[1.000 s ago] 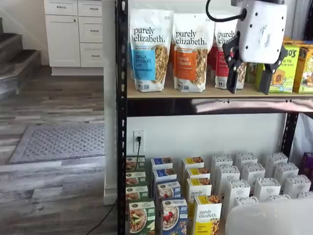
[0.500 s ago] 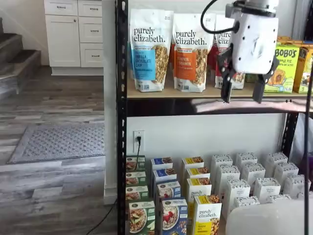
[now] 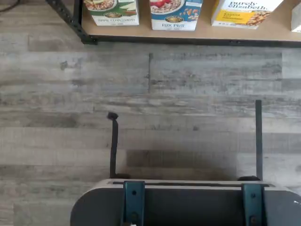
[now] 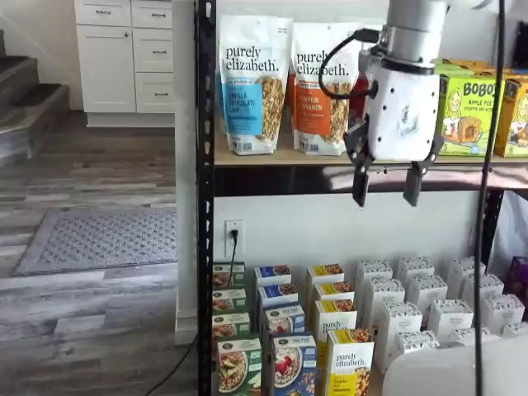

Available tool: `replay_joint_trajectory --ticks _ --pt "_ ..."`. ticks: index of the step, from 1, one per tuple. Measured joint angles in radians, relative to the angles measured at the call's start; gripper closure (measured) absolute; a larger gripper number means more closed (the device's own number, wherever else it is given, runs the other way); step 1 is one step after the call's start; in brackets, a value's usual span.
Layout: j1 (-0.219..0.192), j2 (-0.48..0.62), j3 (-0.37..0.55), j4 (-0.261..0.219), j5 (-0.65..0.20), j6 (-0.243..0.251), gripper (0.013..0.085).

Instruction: Pick up the blue and white box that is on the bottom shelf, the second box from the left

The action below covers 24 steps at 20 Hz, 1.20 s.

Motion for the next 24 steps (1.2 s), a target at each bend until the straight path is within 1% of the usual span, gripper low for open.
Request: replay_joint_trajectory --ticks 3,12,21,24 --pt "0.013 0.006 0.048 -0.004 -0.054 0.011 0.0130" --pt "0.033 0.040 0.197 -0.006 -0.237 0.024 0.0130" --pt "0.026 0.077 0.326 0.000 -0.423 0.009 0.0130" --pt "0.029 0.096 0.357 0.004 -0.475 0.009 0.0130"
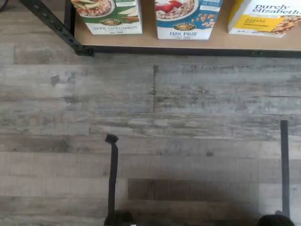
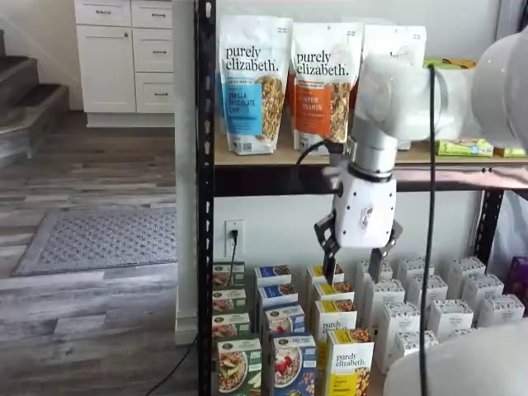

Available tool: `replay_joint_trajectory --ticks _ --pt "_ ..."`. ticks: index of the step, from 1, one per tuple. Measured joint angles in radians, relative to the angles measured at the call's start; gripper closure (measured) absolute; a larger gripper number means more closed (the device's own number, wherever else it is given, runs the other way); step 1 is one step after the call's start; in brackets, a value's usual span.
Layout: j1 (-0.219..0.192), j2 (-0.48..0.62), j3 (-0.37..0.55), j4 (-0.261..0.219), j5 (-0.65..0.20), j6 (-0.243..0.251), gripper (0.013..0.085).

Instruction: Pick up the blue and white box that is on the bottom shelf, the second box from the left

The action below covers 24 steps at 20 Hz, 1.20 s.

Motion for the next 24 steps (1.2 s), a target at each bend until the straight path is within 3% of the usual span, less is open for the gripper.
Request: replay_joint_trajectory --ticks 13,24 --pt "0.064 0.114 0.121 -0.003 -0.276 0.051 0.0130" --pt "0.120 0.316 0.115 0.059 -0.495 0.052 0.0130"
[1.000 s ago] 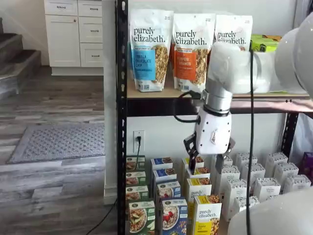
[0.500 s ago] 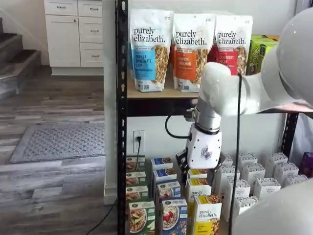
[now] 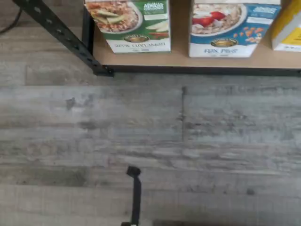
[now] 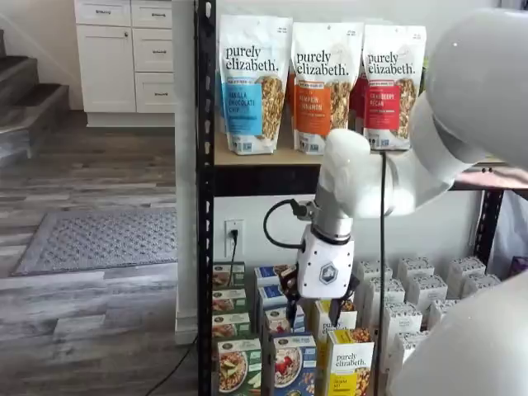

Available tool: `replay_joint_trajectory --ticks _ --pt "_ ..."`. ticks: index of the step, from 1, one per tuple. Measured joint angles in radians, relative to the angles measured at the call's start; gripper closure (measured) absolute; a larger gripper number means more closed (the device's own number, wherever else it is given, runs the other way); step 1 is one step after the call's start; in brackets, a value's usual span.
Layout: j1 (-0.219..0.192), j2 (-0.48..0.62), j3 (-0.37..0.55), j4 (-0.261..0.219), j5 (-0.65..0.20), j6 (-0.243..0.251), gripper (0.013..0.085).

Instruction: Pick up the blue and white box that is on the bottom shelf, the second box from the left

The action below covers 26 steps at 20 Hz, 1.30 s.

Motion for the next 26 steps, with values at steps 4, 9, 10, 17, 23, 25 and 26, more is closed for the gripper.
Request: replay_joint_trajectory --ticks 4,9,10,17,23,25,26 --pt "0.000 0.099 -0.030 0.020 -0.073 -0.022 0.0130" --pt "-0.017 0.230 -0.089 0.018 -0.145 -0.044 0.0130" --pt "-0.021 0.262 -0.104 0.023 -0.156 -0.053 0.0130" --pt "-0.049 0.384 -0.154 0.036 -0.221 -0.097 0.0130" --pt "-0.067 0.437 -0.147 -0.003 -0.290 -0.087 0.0130" --pt "-0.070 0.455 -0.142 0.001 -0.317 -0.096 0.0130" --pt "-0.071 0.468 -0.139 0.009 -0.337 -0.106 0.0130"
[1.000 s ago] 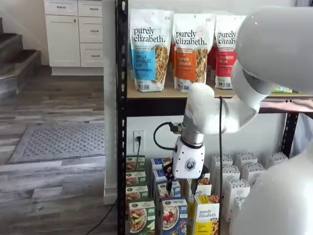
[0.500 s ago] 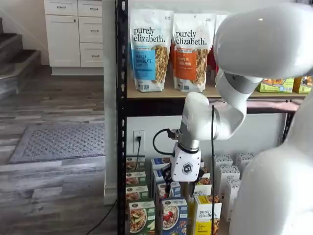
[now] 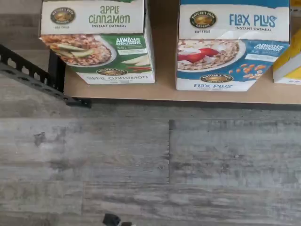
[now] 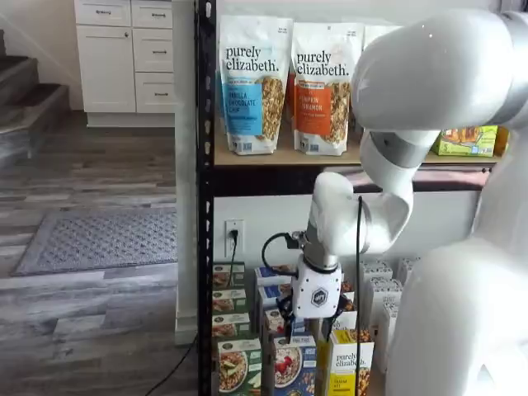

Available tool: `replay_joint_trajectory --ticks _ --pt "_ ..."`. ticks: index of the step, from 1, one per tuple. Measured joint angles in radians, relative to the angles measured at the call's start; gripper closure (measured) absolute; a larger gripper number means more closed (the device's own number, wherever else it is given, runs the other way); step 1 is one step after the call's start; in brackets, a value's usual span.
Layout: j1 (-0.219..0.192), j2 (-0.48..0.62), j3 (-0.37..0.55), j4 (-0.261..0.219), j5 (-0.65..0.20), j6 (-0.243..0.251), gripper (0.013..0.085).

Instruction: Pick up the blue and white box that is on the bottom shelf, the second box from the left

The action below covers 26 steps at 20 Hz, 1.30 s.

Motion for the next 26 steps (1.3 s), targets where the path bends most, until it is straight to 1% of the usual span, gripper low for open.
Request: replay_joint_trajectory --ticks 3,5,11,13,16,19,21,26 --pt "-0.002 0.051 0.003 0.025 -0.061 -0.029 0.0130" --pt "-0.003 0.092 -0.002 0.029 -0.100 -0.038 0.0130" --pt "-0.006 0.186 -0.039 0.040 -0.161 -0.054 0.0130" --pt "-0.004 0.212 -0.052 0.063 -0.180 -0.076 0.0130" --pt "-0.005 0.242 -0.069 0.073 -0.195 -0.088 0.0130" --pt "-0.012 0.270 -0.087 0.063 -0.210 -0.086 0.0130" --pt "-0.015 0.288 -0.100 0.090 -0.217 -0.115 0.0130" --pt "-0.021 0.320 -0.129 0.108 -0.221 -0.140 0.0130"
